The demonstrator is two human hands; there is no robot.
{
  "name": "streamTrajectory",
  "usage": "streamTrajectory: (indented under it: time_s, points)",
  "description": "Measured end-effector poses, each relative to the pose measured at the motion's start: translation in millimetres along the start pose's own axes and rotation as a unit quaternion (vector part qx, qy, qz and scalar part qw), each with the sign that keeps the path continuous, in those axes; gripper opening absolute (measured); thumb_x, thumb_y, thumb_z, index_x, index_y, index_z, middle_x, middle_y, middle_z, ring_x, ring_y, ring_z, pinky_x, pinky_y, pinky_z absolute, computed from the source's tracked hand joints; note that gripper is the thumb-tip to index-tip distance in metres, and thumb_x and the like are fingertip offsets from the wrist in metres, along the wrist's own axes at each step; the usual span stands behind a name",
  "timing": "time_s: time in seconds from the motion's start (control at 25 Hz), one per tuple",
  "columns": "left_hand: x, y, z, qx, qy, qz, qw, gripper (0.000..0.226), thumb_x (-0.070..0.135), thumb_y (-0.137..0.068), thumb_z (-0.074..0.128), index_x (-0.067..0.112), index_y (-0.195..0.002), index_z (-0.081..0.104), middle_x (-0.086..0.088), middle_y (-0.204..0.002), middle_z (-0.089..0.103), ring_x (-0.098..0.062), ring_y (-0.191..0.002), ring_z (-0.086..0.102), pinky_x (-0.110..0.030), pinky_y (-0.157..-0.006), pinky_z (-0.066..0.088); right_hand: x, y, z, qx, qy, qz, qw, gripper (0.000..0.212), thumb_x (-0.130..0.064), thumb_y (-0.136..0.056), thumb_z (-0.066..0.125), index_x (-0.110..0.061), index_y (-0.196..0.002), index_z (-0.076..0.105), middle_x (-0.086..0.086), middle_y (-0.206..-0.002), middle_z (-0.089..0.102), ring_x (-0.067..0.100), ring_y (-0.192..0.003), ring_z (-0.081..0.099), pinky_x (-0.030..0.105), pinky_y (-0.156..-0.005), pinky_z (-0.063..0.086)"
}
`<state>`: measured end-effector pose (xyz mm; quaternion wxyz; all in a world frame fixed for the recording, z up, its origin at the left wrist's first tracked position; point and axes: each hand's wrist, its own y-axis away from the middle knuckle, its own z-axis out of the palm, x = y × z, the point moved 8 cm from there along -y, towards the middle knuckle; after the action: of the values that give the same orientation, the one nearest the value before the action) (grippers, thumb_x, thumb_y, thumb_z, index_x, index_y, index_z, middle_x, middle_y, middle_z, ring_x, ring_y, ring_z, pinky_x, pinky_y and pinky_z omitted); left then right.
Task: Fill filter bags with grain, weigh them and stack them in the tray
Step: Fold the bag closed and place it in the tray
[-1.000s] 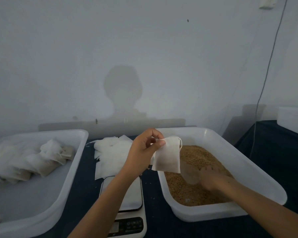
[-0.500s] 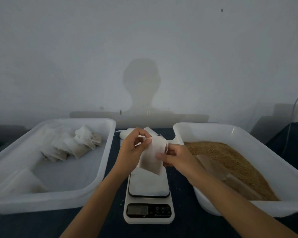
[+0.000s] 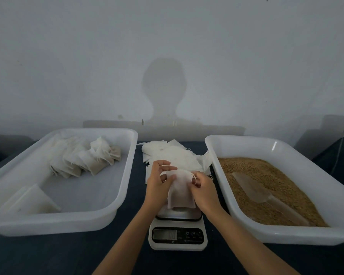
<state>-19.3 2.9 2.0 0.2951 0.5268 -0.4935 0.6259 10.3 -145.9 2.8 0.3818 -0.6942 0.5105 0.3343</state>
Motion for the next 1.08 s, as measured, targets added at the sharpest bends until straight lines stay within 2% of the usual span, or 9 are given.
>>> streamTrajectory:
  time_s: [0.12,0.2,0.32,0.36,0.48,0.56,0.64,0.84,1.08]
  points:
    - [-2,0,4,-0.033,0.001,-0.003,0.999,0.034,0.001,-0.09,0.058,0.018,-0.115,0.042,-0.001,-0.114,0.06,-0.025,-0.104,0.06,-0.039,-0.088,0.05,4,0,-1,0.008,-0.073,0.011,0.997,0.034,0.003,-0.091,0.052,-0.017,-0.118,0.058,0.0,-0.114,0.062,0.011,-0.105,0.058,0.027,-0.09,0.05]
    - [-3,0,4,-0.055,-0.021,-0.01,0.998,0.034,0.005,-0.091,0.059,0.019,-0.117,0.041,0.0,-0.117,0.057,-0.022,-0.108,0.058,-0.035,-0.09,0.05,4,-1,-2,0.013,-0.107,0.015,0.994,0.035,0.003,-0.091,0.051,-0.022,-0.114,0.057,-0.002,-0.112,0.062,0.008,-0.104,0.058,0.025,-0.086,0.051]
    - [-3,-3,-4,-0.047,-0.047,-0.011,0.998,0.03,0.005,-0.089,0.06,0.016,-0.113,0.046,0.004,-0.116,0.056,-0.016,-0.114,0.055,-0.032,-0.099,0.046,-1,-2,-7,0.032,-0.125,-0.003,0.992,0.034,0.006,-0.09,0.05,-0.02,-0.11,0.055,-0.002,-0.107,0.064,0.009,-0.103,0.059,0.017,-0.084,0.047]
    - [-3,-4,-9,-0.038,-0.052,-0.009,0.998,0.028,0.004,-0.089,0.06,0.016,-0.112,0.047,0.004,-0.115,0.057,-0.015,-0.114,0.055,-0.033,-0.1,0.046,-4,-3,-9,0.041,-0.133,-0.009,0.99,0.034,0.008,-0.089,0.049,-0.019,-0.109,0.056,-0.002,-0.105,0.065,0.01,-0.102,0.06,0.019,-0.085,0.048]
    - [1,-8,-21,-0.023,-0.062,0.001,0.998,0.026,0.001,-0.089,0.059,0.015,-0.108,0.05,0.003,-0.112,0.058,-0.015,-0.112,0.055,-0.036,-0.099,0.048,-11,-4,-17,0.07,-0.145,-0.026,0.987,0.037,0.014,-0.087,0.046,-0.016,-0.105,0.056,0.0,-0.102,0.064,0.011,-0.101,0.06,0.023,-0.089,0.049]
    - [3,-9,-27,-0.014,-0.06,0.014,0.998,0.025,-0.002,-0.089,0.058,0.017,-0.104,0.052,0.002,-0.111,0.059,-0.016,-0.11,0.056,-0.033,-0.097,0.047,-16,-4,-22,0.08,-0.155,-0.04,0.984,0.04,0.017,-0.084,0.043,-0.014,-0.104,0.056,0.002,-0.102,0.063,0.009,-0.099,0.06,0.012,-0.084,0.047]
    - [3,-9,-35,0.007,-0.061,0.021,0.998,0.024,-0.003,-0.089,0.057,0.017,-0.102,0.052,0.001,-0.109,0.06,-0.017,-0.107,0.057,-0.026,-0.093,0.047,-19,-3,-27,0.091,-0.162,-0.048,0.981,0.04,0.019,-0.082,0.042,-0.012,-0.103,0.057,0.002,-0.101,0.063,0.004,-0.096,0.059,0.005,-0.078,0.045]
    - [-1,-8,-45,0.034,-0.058,0.023,0.997,0.022,-0.005,-0.089,0.056,0.013,-0.102,0.055,0.006,-0.103,0.061,-0.007,-0.098,0.058,-0.006,-0.08,0.045,-18,-1,-31,0.106,-0.172,-0.048,0.978,0.039,0.019,-0.082,0.041,-0.011,-0.101,0.058,0.001,-0.098,0.063,0.004,-0.093,0.059,0.003,-0.075,0.044]
    - [-3,-8,-41,0.021,-0.073,0.025,0.997,0.021,-0.004,-0.089,0.056,0.014,-0.1,0.056,0.004,-0.104,0.062,-0.007,-0.099,0.059,-0.008,-0.08,0.046,-14,-4,-29,0.107,-0.165,-0.044,0.979,0.039,0.019,-0.082,0.04,-0.01,-0.1,0.058,-0.002,-0.094,0.062,0.001,-0.091,0.058,0.001,-0.074,0.043]
